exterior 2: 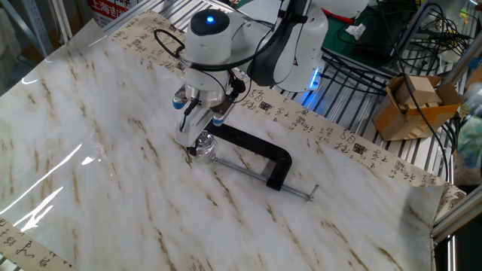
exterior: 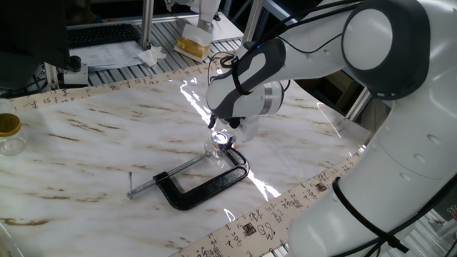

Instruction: Unscrew the lid from the jar

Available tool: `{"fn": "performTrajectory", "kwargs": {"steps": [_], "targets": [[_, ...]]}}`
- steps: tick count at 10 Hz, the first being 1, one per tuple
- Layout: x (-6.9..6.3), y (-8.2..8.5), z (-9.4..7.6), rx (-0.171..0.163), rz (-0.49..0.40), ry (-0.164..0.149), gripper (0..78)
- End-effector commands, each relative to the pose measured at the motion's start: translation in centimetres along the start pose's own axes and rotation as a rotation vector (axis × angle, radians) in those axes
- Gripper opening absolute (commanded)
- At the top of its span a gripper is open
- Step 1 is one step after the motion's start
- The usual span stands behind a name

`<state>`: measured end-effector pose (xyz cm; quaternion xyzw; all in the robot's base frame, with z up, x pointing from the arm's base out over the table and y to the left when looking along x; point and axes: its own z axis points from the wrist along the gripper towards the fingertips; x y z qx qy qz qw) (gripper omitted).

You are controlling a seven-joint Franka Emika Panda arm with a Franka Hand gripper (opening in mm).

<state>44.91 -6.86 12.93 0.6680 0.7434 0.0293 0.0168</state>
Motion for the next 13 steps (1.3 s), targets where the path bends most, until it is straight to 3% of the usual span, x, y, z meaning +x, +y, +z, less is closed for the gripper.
{"fn": "performTrajectory", "kwargs": {"steps": [1,13], "targets": [[-0.02,-0.01,0.15,0.004,-0.009,-0.003,77.4],[-0.15,-0.82,0.64,0.026,-0.055,-0.007,77.4]]}}
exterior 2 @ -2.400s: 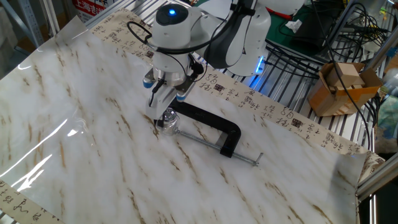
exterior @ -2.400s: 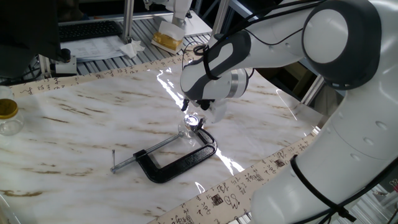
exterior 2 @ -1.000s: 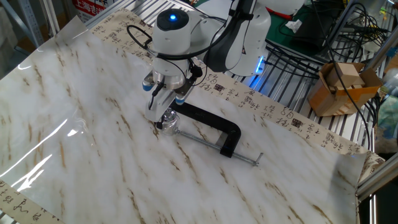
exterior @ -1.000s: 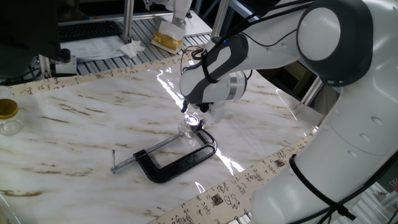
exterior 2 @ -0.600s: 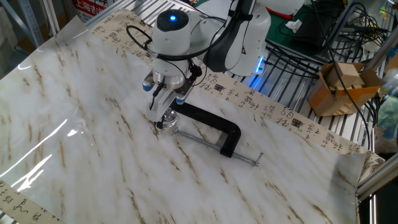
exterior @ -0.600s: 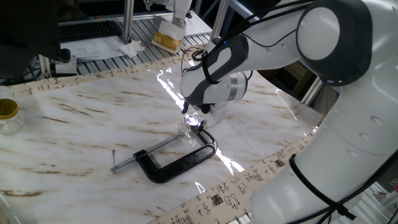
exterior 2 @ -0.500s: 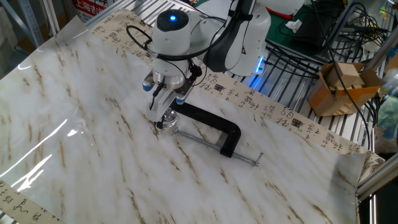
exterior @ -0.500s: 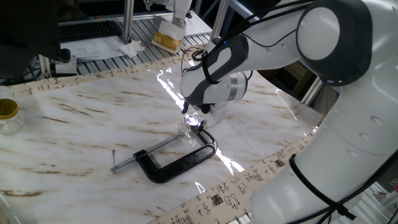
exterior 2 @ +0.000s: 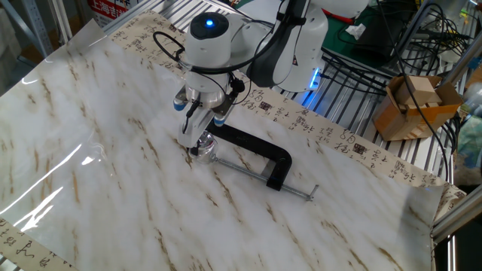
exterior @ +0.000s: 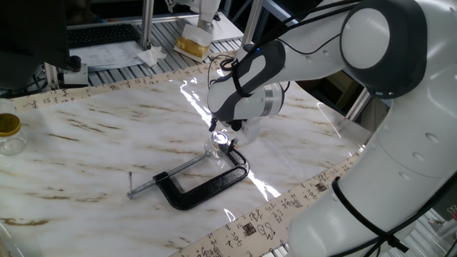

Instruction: Unscrew the lid from the jar

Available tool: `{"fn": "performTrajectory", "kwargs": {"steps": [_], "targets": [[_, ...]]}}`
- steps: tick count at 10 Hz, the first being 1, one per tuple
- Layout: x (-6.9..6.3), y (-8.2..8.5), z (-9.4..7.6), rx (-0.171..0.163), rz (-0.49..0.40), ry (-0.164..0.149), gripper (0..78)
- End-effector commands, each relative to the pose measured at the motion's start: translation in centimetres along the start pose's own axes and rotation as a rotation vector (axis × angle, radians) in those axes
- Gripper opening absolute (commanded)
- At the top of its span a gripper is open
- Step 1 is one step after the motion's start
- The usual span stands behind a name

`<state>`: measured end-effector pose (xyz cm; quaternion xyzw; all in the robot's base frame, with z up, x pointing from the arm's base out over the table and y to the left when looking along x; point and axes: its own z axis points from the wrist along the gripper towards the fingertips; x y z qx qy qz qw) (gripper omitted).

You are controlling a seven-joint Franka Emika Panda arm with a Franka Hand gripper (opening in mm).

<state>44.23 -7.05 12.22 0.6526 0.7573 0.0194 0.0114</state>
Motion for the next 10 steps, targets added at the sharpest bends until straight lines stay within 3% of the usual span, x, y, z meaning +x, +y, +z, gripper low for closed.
{"fn": "performTrajectory", "kwargs": {"steps": [1,4,5,10], "targets": [[-0.03,-0.09,-0.03,0.004,-0.016,-0.004,77.4],[-0.05,-0.12,-0.06,0.005,-0.017,-0.006,77.4],[-0.06,-0.12,-0.06,0.005,-0.018,-0.006,1.1],[-0.06,-0.12,-0.06,0.005,-0.018,-0.006,1.1]]}}
